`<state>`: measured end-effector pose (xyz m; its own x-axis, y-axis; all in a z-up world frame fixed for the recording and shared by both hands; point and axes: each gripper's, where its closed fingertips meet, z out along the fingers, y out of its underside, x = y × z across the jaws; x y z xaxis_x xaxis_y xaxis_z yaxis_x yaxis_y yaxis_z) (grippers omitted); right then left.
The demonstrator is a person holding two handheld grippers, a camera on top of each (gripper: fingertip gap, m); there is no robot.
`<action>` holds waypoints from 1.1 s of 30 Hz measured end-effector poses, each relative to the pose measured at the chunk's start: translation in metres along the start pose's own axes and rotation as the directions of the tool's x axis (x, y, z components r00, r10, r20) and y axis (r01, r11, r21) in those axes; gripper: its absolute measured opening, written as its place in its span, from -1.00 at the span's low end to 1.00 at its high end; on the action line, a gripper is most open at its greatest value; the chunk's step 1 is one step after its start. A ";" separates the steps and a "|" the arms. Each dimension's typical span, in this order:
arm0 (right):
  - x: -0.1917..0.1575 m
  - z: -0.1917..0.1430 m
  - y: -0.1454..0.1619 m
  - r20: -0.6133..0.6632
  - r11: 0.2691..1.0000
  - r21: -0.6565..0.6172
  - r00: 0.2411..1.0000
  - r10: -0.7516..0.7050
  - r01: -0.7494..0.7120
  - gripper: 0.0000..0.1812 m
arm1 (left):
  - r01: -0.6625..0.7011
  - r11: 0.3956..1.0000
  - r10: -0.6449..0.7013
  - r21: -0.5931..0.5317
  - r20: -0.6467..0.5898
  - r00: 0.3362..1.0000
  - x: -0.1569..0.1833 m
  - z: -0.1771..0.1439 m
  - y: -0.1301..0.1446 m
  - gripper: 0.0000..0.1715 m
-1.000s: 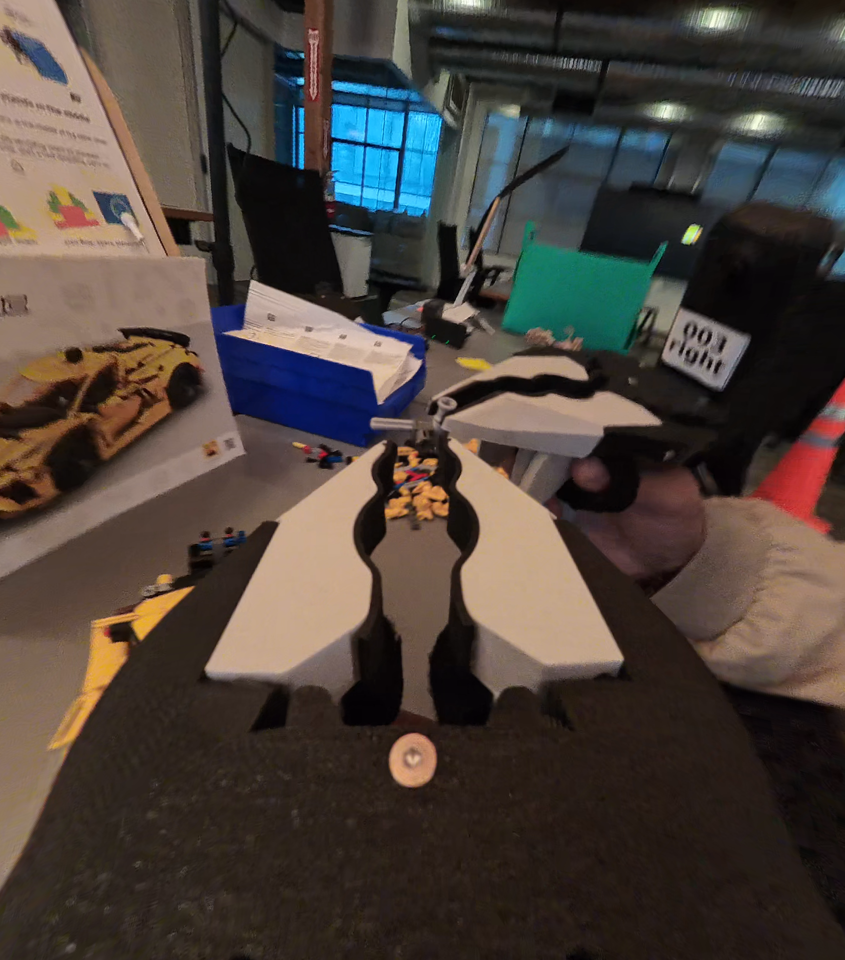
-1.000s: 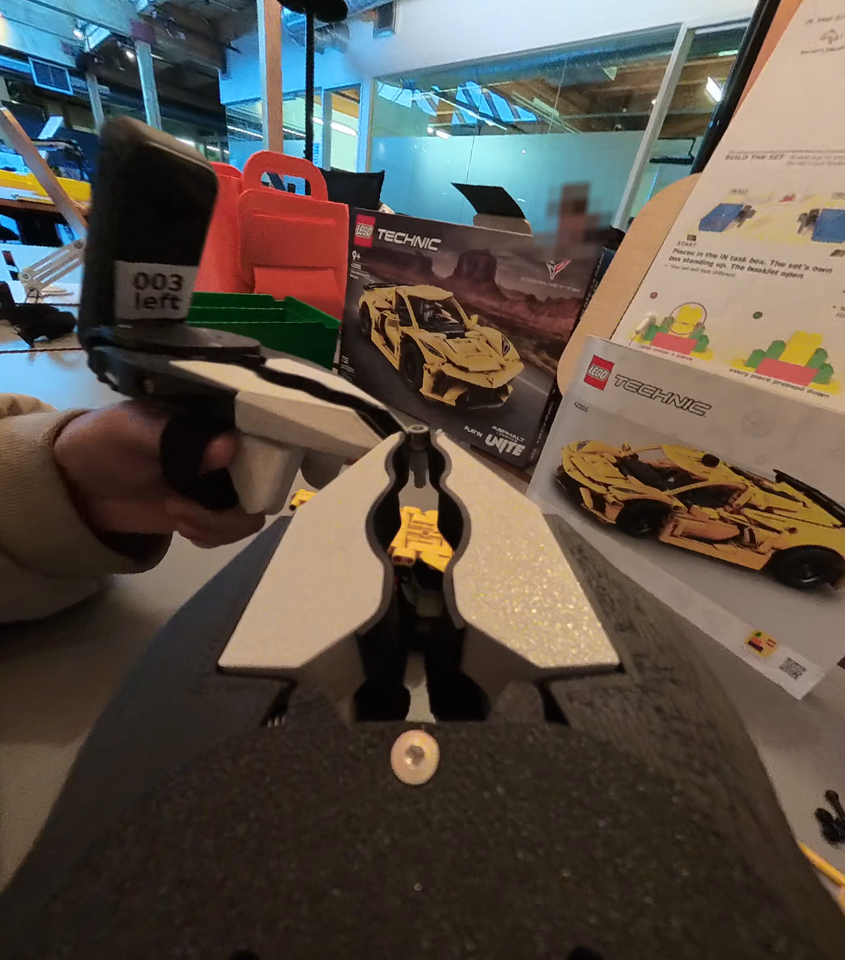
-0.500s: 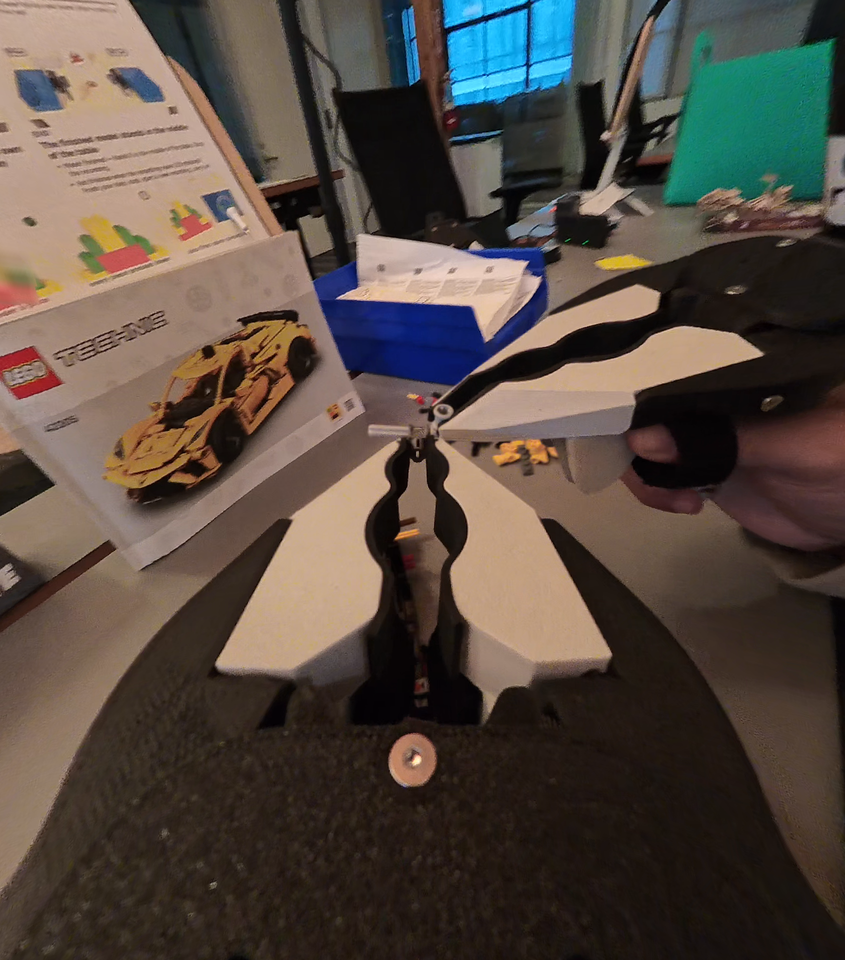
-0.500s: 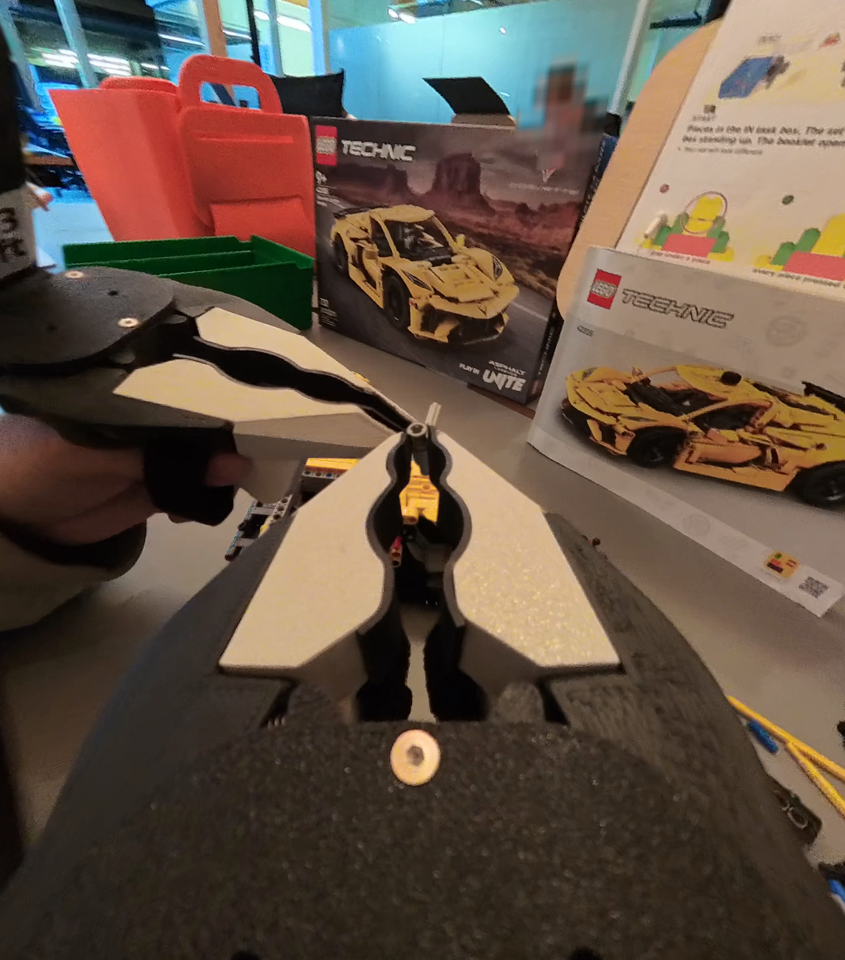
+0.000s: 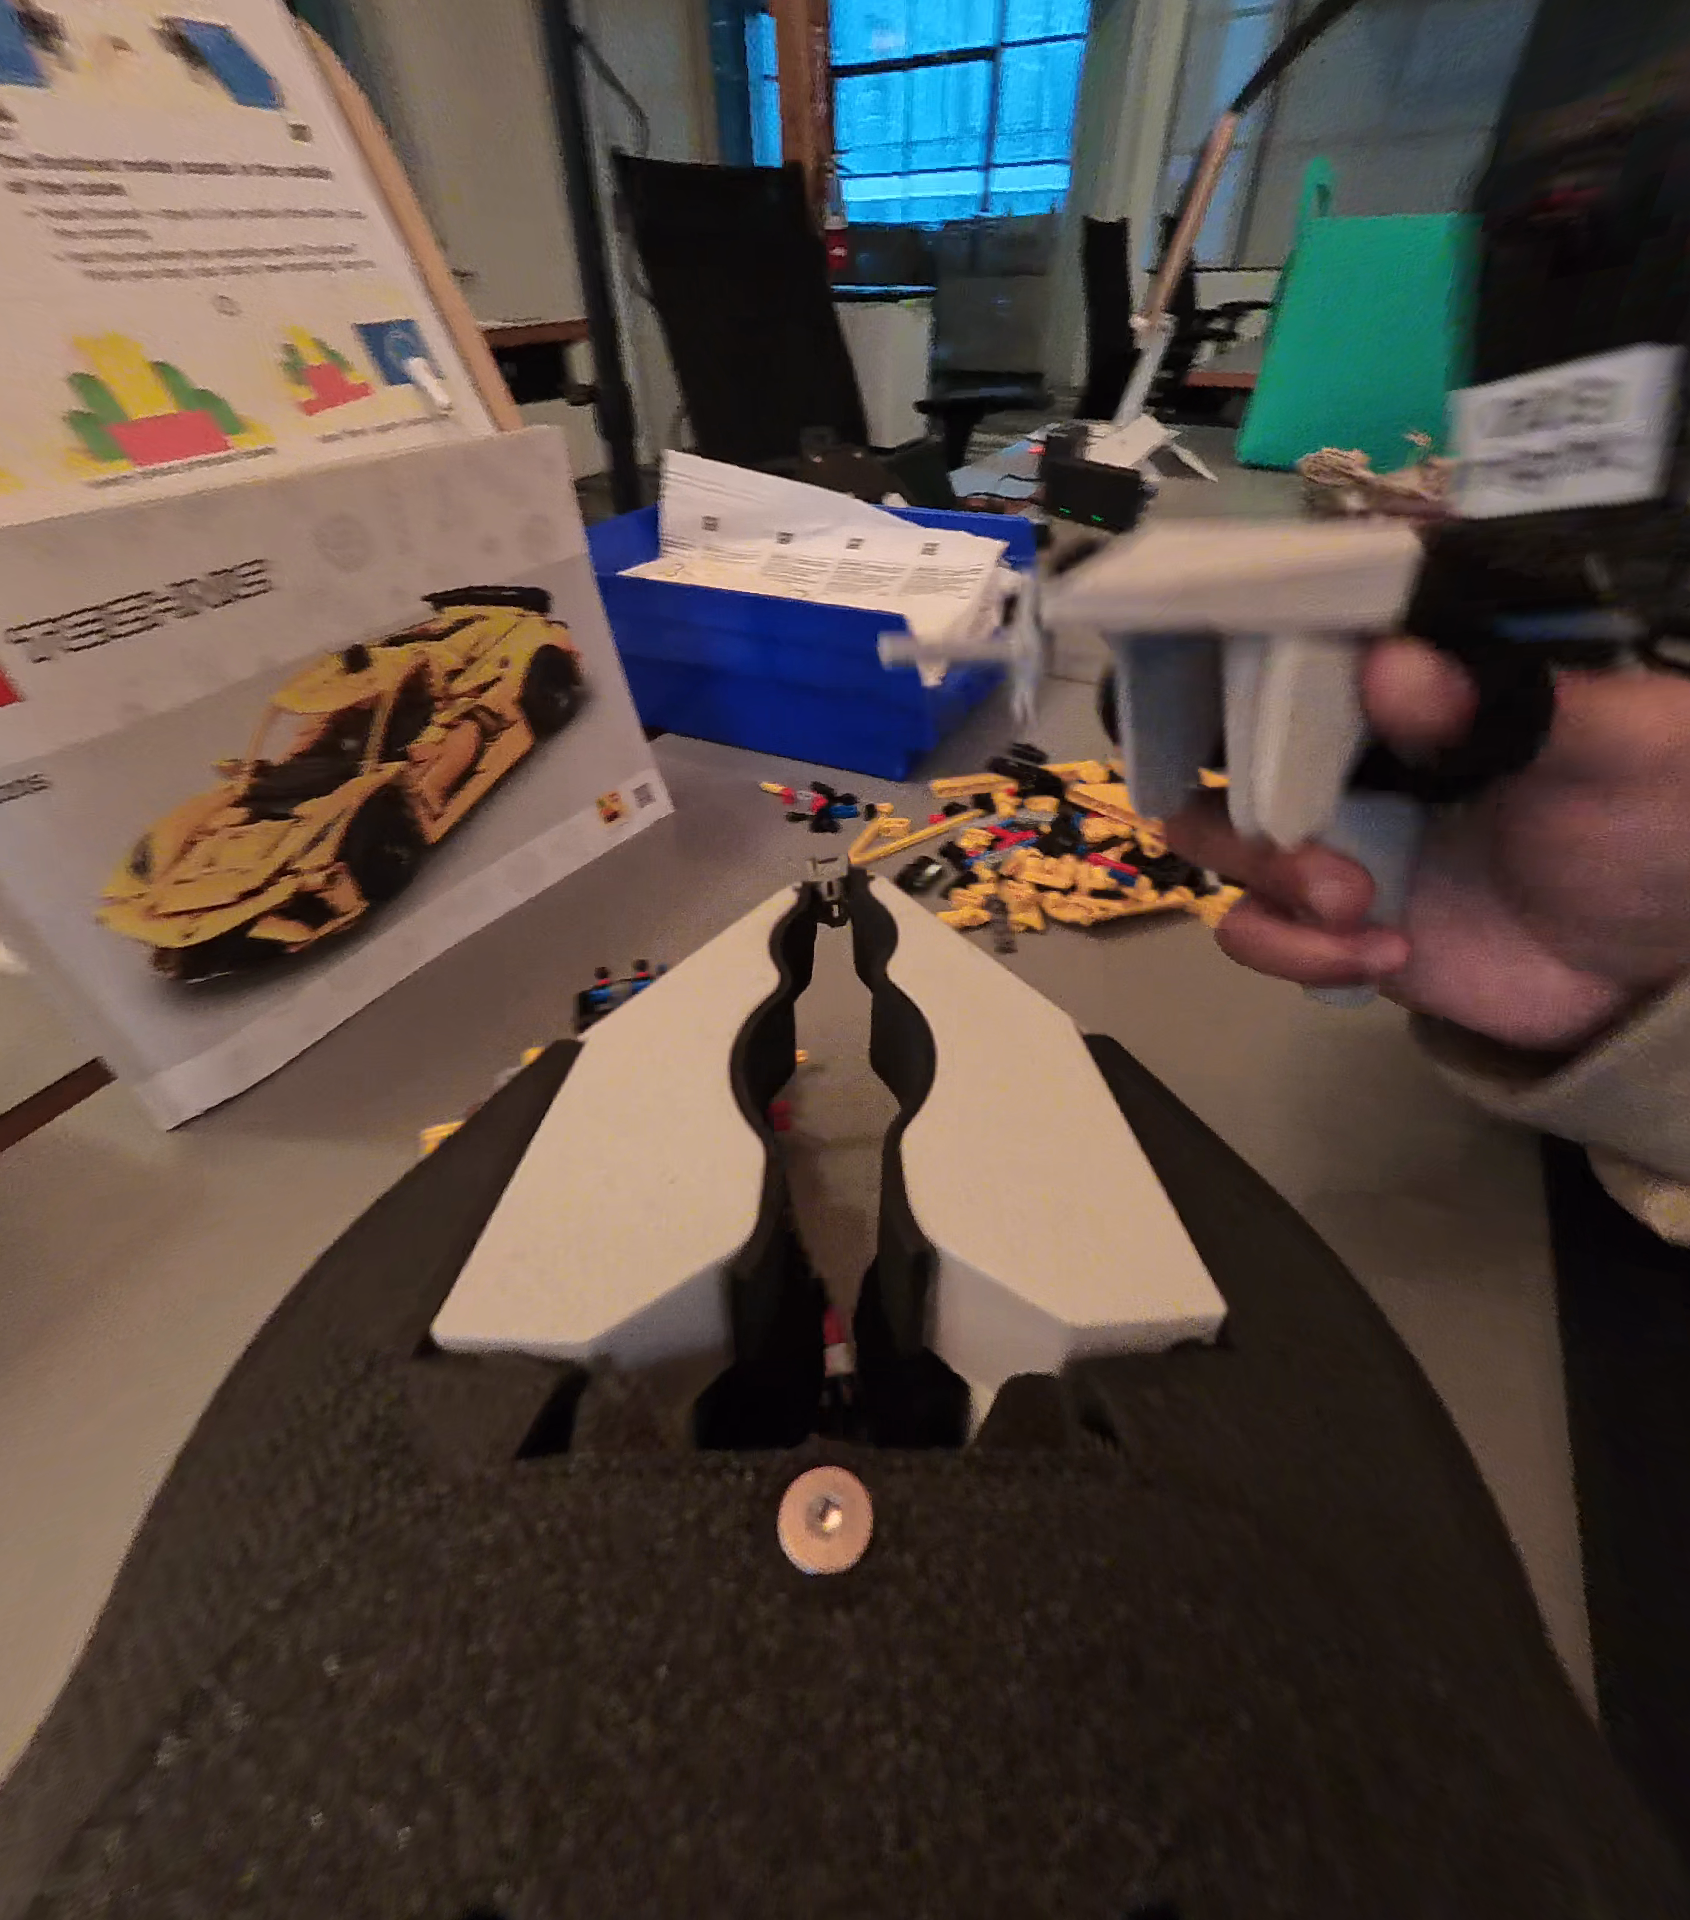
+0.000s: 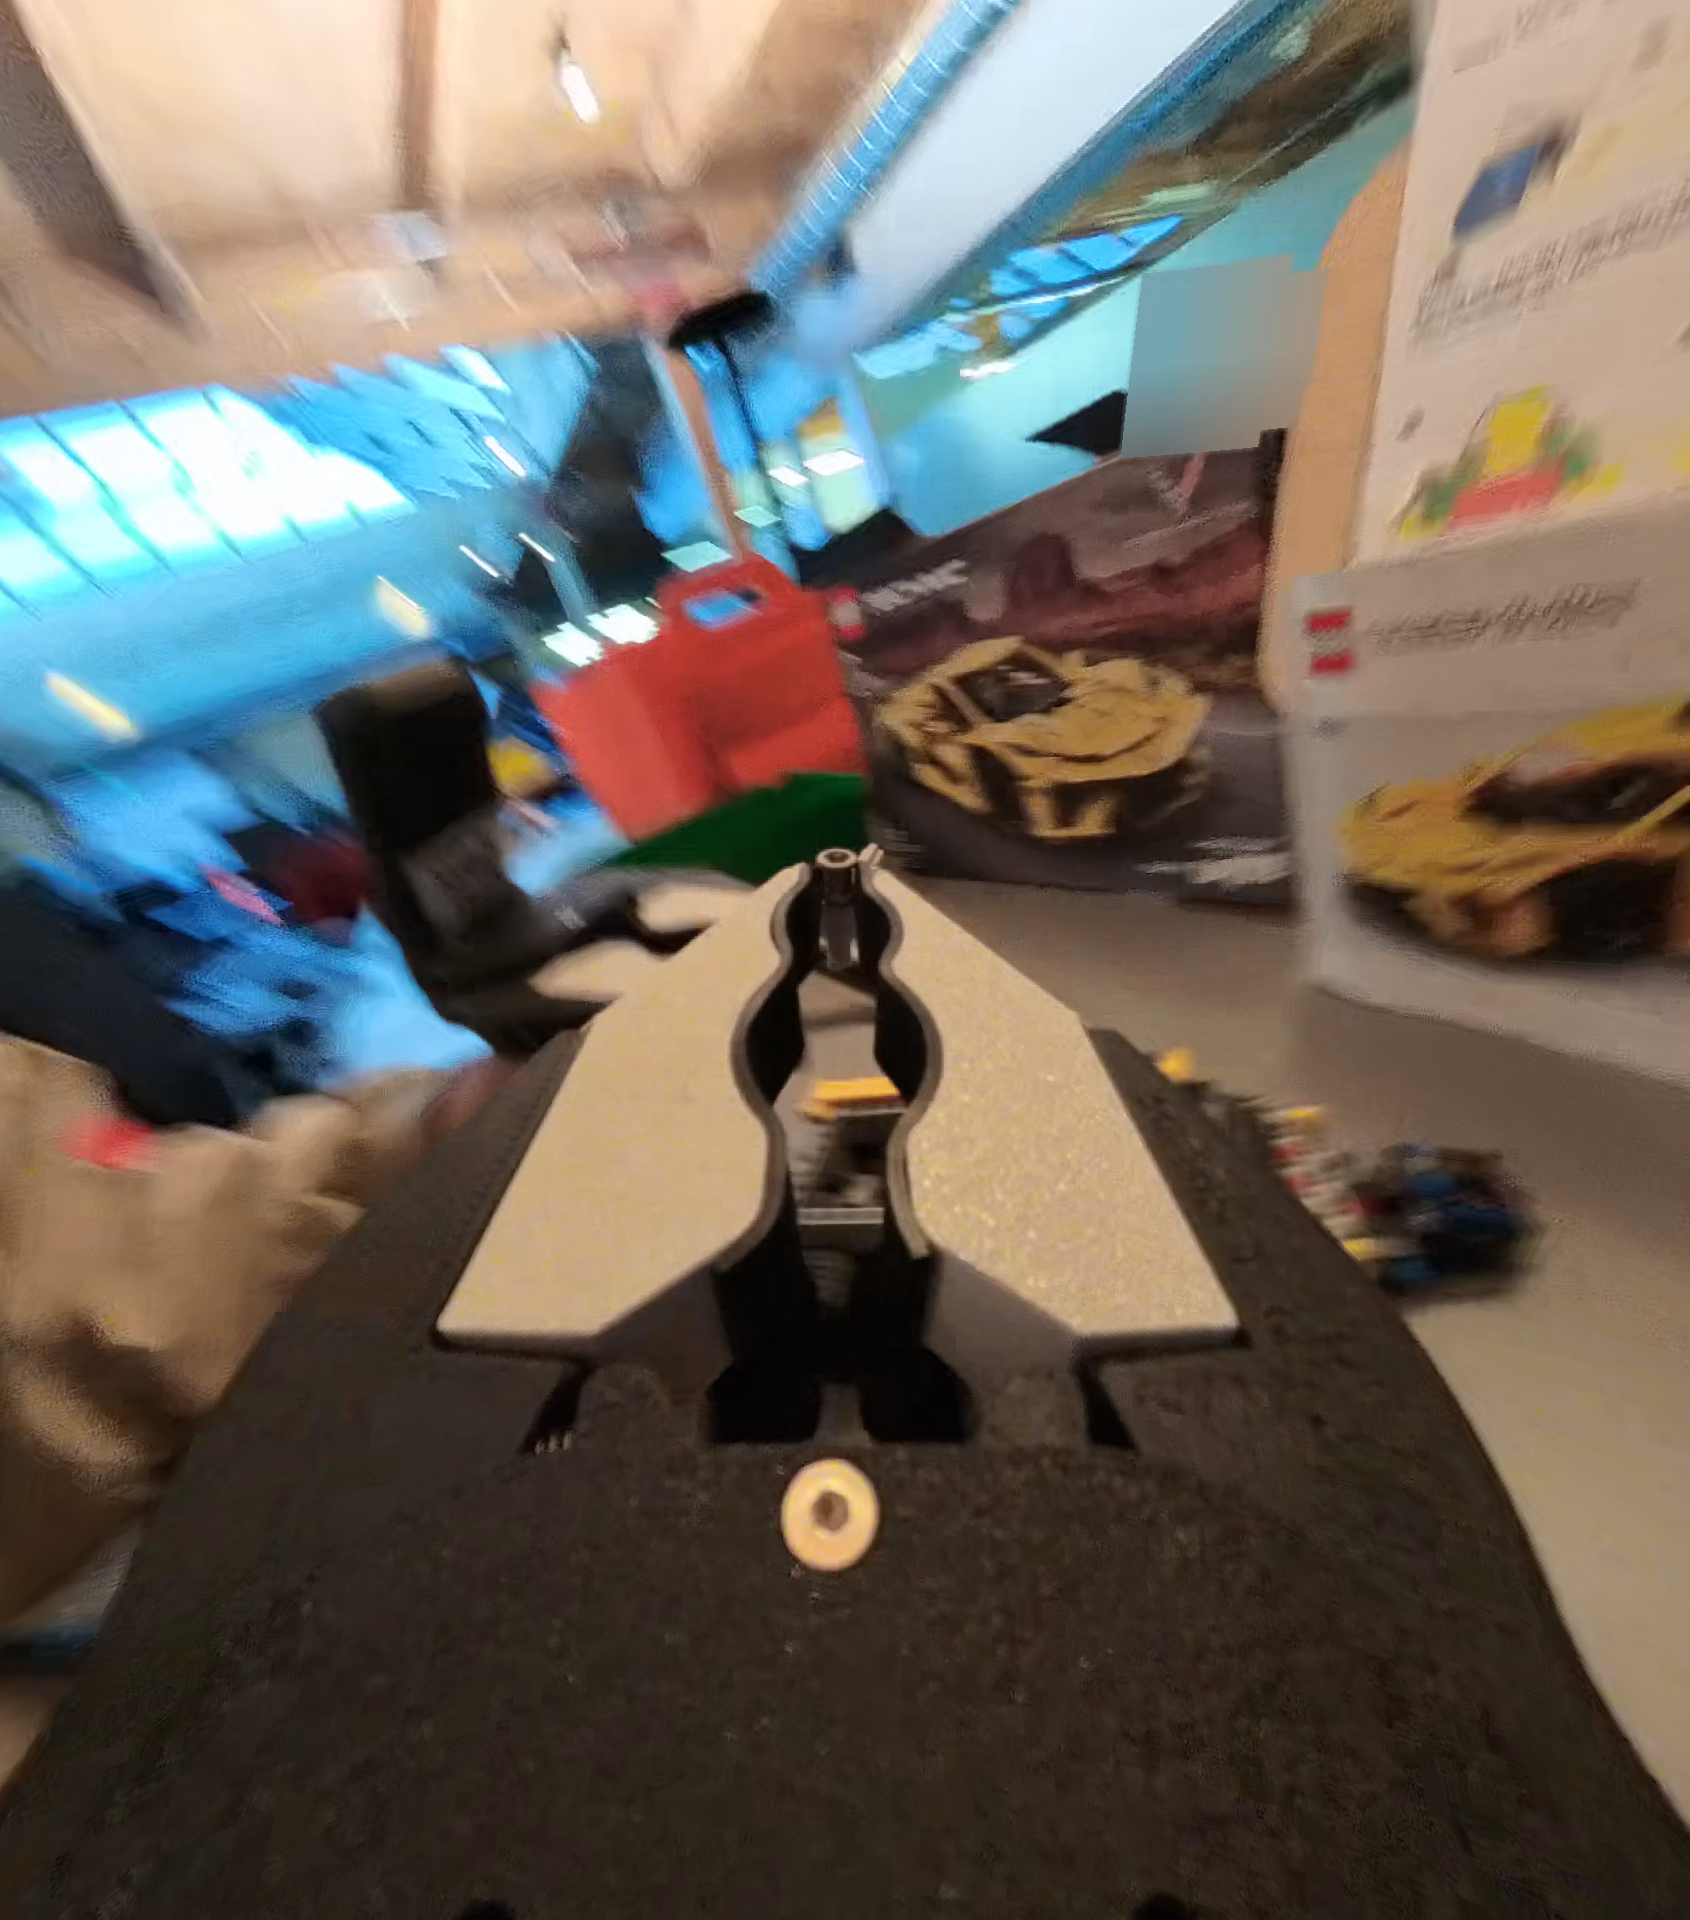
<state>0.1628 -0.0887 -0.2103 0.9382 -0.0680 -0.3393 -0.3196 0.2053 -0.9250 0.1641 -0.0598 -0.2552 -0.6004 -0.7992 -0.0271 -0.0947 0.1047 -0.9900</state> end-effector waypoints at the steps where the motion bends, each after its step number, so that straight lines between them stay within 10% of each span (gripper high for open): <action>1: 0.005 -0.006 -0.004 0.068 0.988 0.015 0.986 0.152 -0.153 -0.95 | -0.020 0.999 0.018 -0.034 -0.046 0.999 0.011 0.004 0.007 -0.94; 4: 0.012 -0.019 -0.018 0.219 0.914 0.097 0.904 0.368 -0.395 -0.96 | -0.103 0.962 0.061 -0.252 -0.169 0.984 0.047 0.019 0.050 -0.94; 12: 0.049 -0.054 -0.037 0.034 0.958 0.106 0.964 0.264 -0.266 -0.95 | -0.109 0.899 0.026 -0.425 -0.196 0.980 0.087 0.045 0.082 -0.93; 19: 0.130 -0.187 0.036 -0.497 0.790 -0.525 0.867 0.018 -0.317 -0.94 | 0.017 0.779 -0.297 -0.627 -0.346 0.890 0.132 0.091 0.066 -0.93; 33: 0.142 -0.210 0.053 -0.391 0.784 -0.386 0.856 0.338 -0.486 -0.94 | -0.067 0.788 -0.172 -0.612 -0.324 0.930 0.110 0.202 0.068 -0.92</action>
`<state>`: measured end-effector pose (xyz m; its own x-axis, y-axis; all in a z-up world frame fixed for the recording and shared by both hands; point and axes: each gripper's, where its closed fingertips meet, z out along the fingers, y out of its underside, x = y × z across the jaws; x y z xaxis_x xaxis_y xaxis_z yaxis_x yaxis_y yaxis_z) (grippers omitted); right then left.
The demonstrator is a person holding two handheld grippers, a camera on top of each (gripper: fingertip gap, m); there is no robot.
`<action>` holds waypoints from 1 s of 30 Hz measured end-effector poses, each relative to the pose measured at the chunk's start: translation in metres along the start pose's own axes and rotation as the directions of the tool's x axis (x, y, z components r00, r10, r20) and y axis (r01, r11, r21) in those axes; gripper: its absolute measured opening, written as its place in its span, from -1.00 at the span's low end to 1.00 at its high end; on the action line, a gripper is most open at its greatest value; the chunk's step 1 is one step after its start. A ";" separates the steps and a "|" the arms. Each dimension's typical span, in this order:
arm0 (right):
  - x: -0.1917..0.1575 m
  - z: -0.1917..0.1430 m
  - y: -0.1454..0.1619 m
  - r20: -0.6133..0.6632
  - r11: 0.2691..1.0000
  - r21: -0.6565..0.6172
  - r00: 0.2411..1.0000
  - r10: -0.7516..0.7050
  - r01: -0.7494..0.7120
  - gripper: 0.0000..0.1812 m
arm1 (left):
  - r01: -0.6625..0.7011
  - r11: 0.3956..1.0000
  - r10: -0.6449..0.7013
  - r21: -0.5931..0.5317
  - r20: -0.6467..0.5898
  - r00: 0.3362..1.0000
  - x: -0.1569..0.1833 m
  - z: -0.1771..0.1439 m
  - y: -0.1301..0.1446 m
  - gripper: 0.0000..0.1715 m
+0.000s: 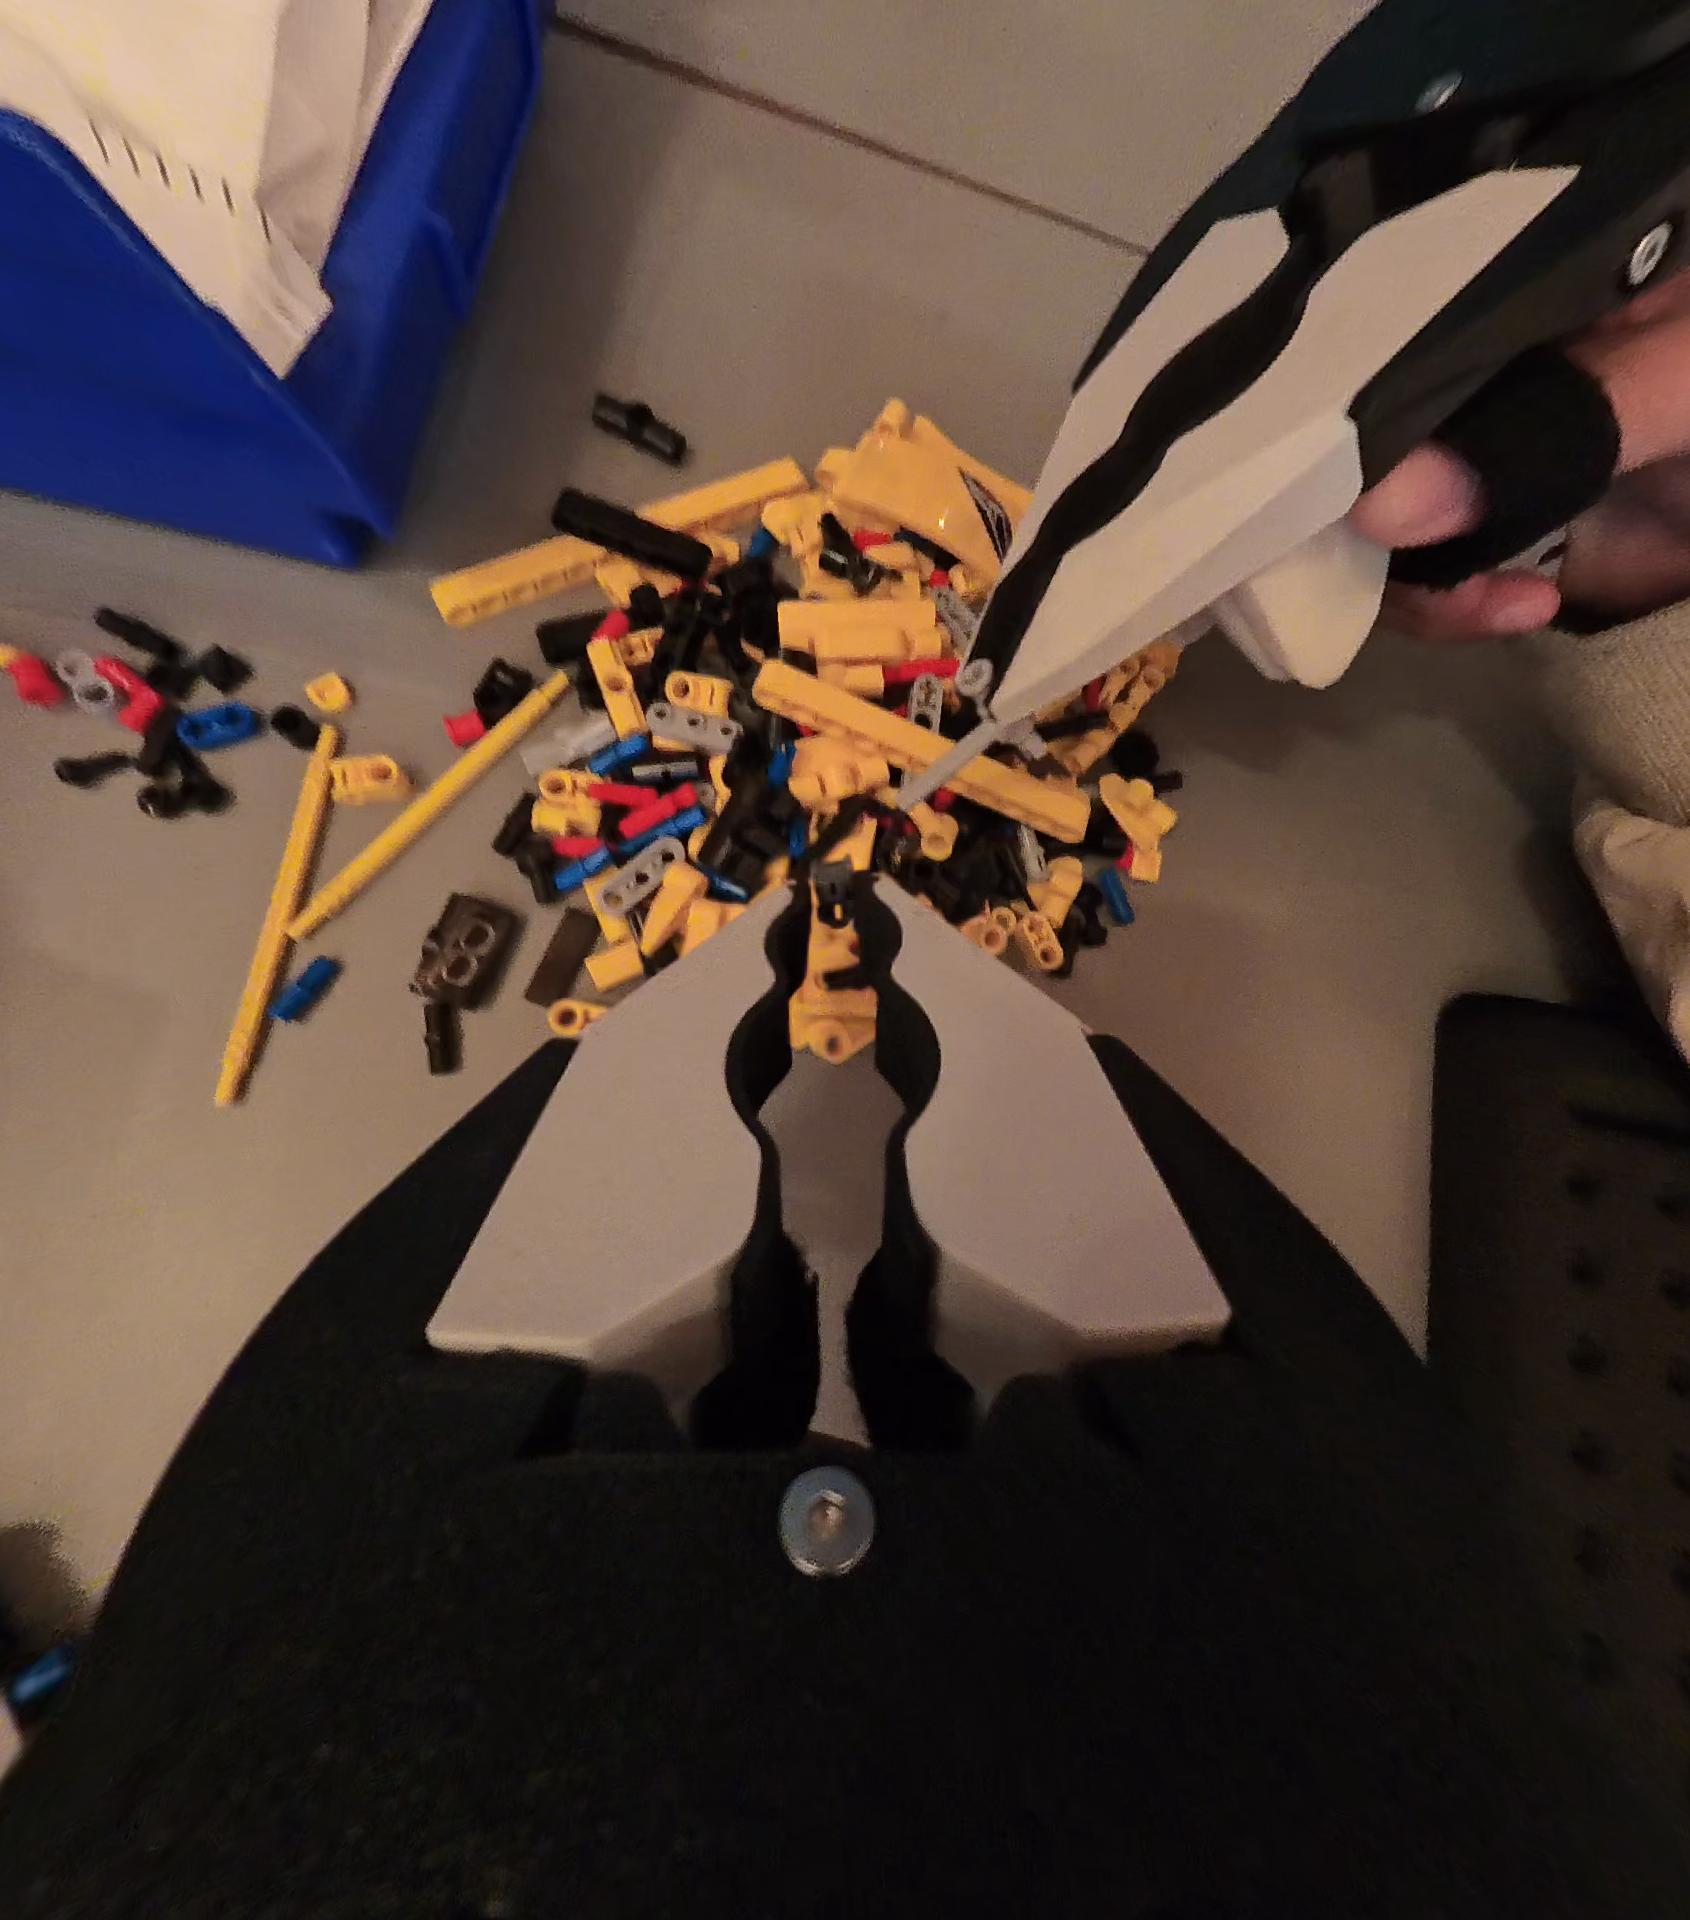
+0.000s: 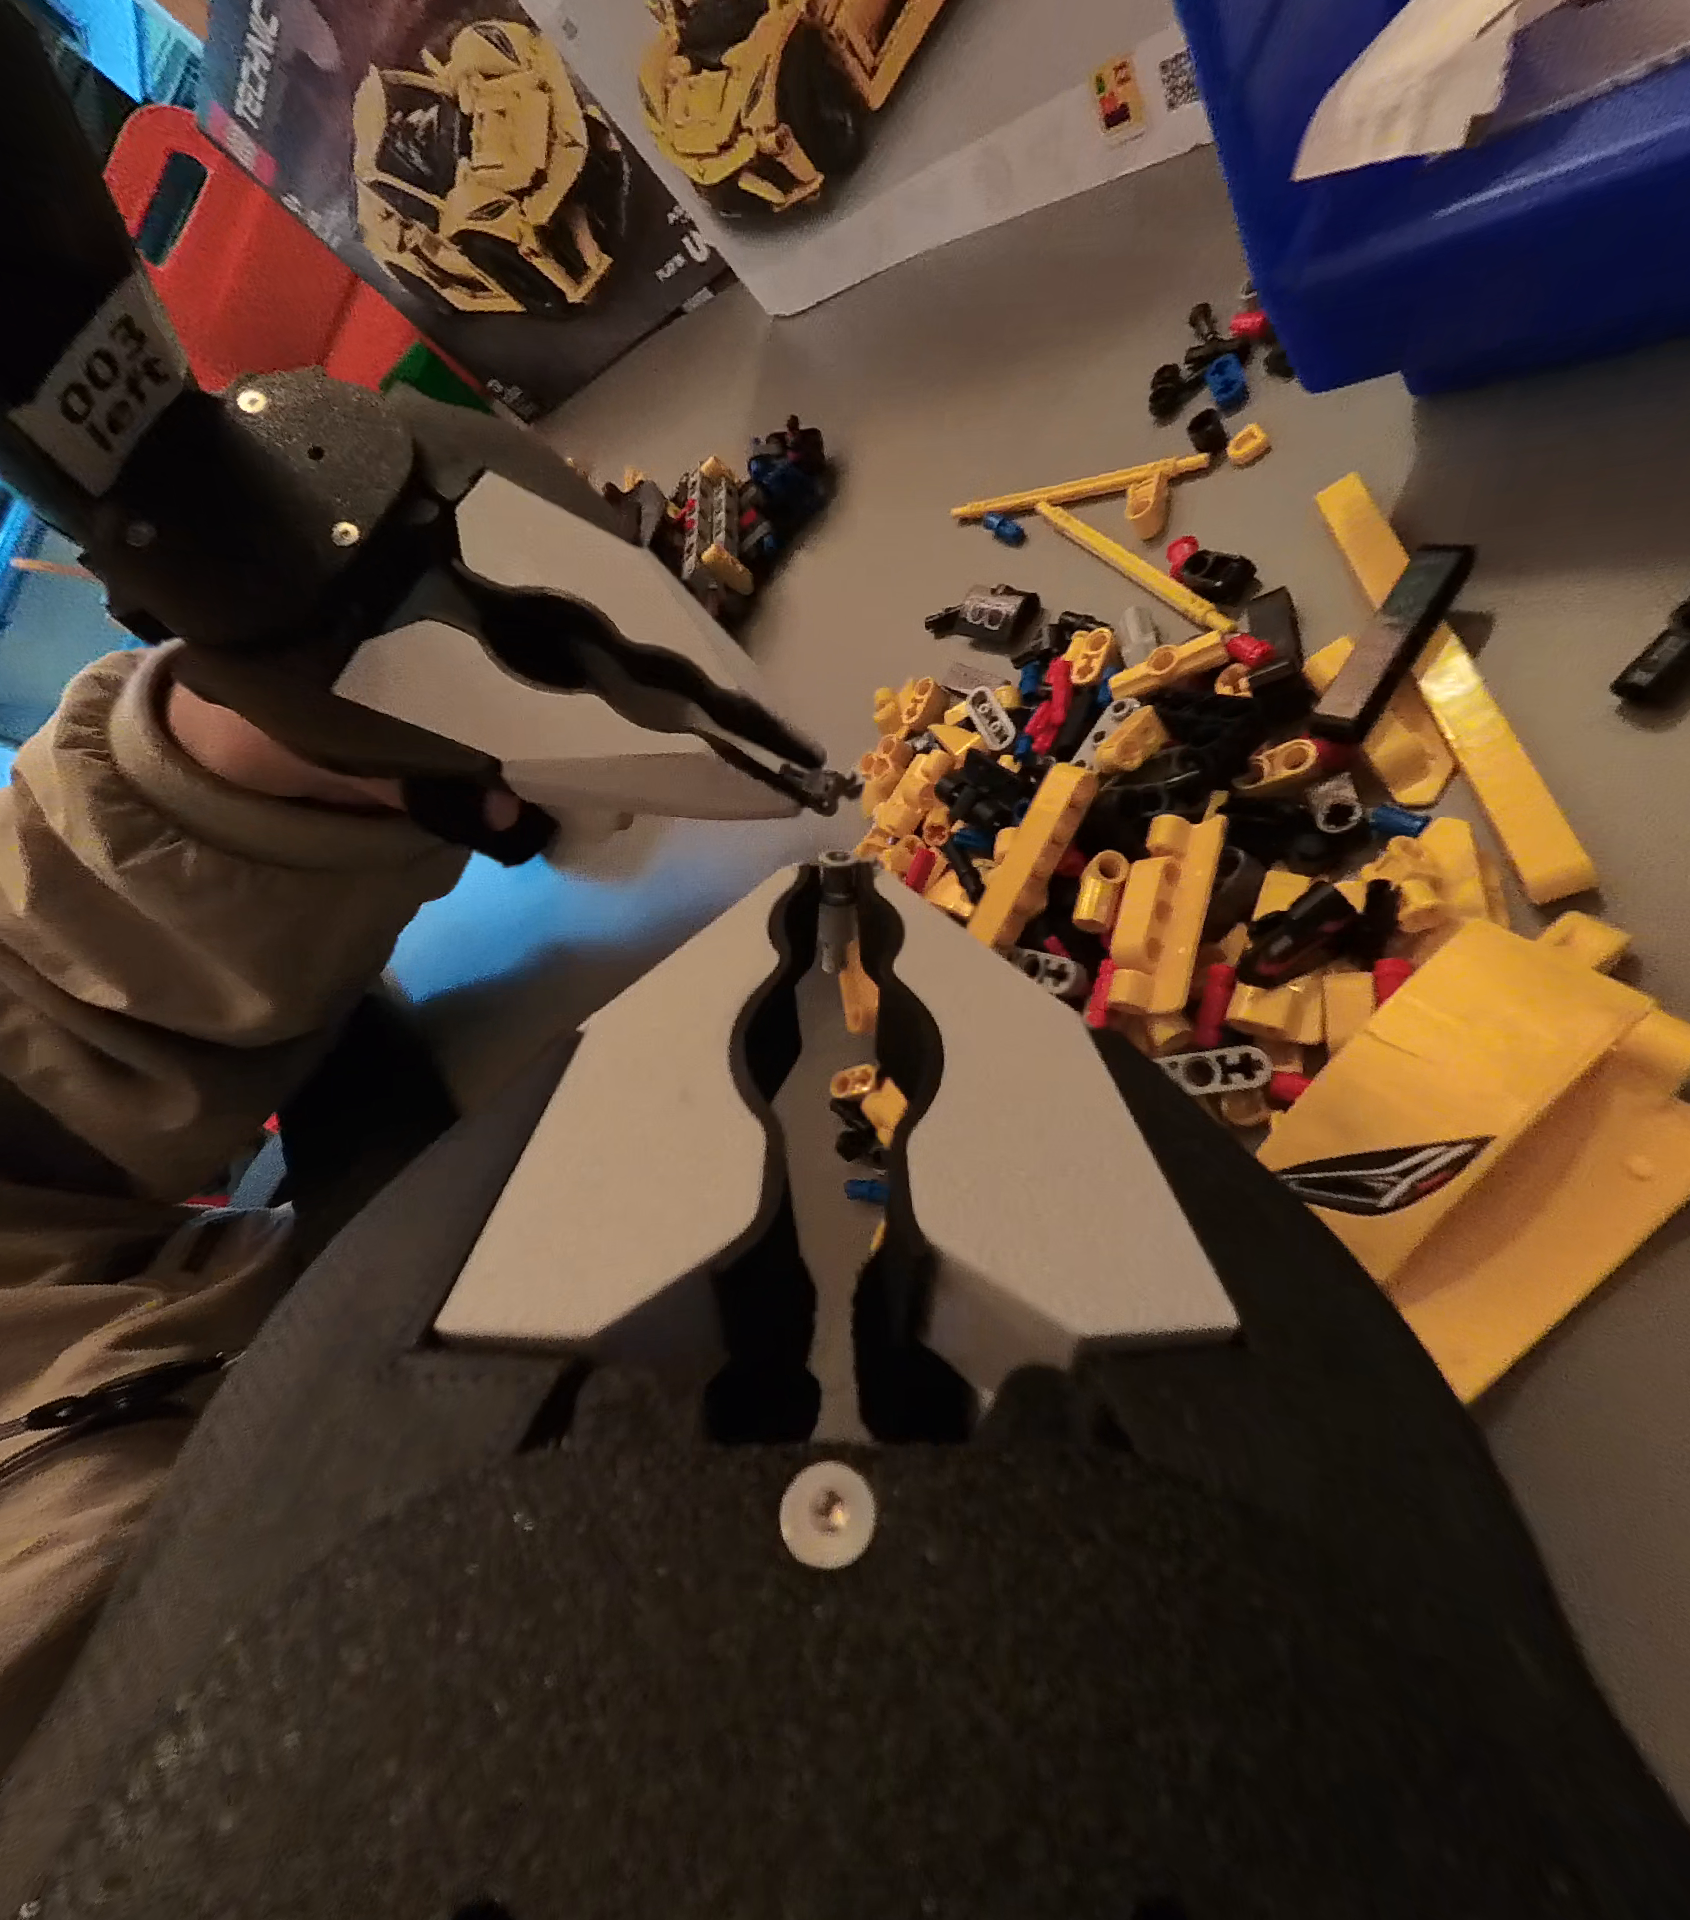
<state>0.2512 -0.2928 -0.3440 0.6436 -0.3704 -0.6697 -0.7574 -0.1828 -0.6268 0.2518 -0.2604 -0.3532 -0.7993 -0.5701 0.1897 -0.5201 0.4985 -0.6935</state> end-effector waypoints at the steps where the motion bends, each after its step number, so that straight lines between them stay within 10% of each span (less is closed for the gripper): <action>1: 0.003 -0.001 -0.001 -0.017 1.000 0.006 1.000 0.003 -0.003 -0.94 | -0.008 1.000 0.009 0.016 -0.009 1.000 0.000 0.001 -0.004 -0.87; 7: 0.007 0.002 0.002 -0.031 1.000 -0.013 0.999 0.013 -0.013 -0.94 | 0.013 0.998 -0.010 0.058 -0.056 0.998 -0.003 -0.003 -0.009 -0.73; 12: -0.038 0.008 -0.014 0.218 0.996 0.042 0.974 0.065 -0.076 -0.94 | -0.160 0.966 0.179 0.204 -0.081 0.980 0.022 -0.033 -0.017 -0.71; 21: -0.098 0.050 -0.013 0.347 0.999 -0.041 0.938 0.011 0.003 -0.94 | -0.505 0.858 0.473 0.090 0.245 0.846 0.025 -0.070 0.013 -0.97; 30: -0.194 0.056 -0.026 0.376 0.784 0.372 0.691 -0.617 0.498 -0.53 | -0.420 0.806 0.378 0.418 0.185 0.907 0.056 -0.161 0.030 -0.97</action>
<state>0.1523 -0.1651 -0.2197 0.9535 0.1998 -0.2255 -0.2323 0.0111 -0.9726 0.1432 -0.1719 -0.2518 -0.8659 -0.4500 -0.2185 0.0427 0.3685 -0.9286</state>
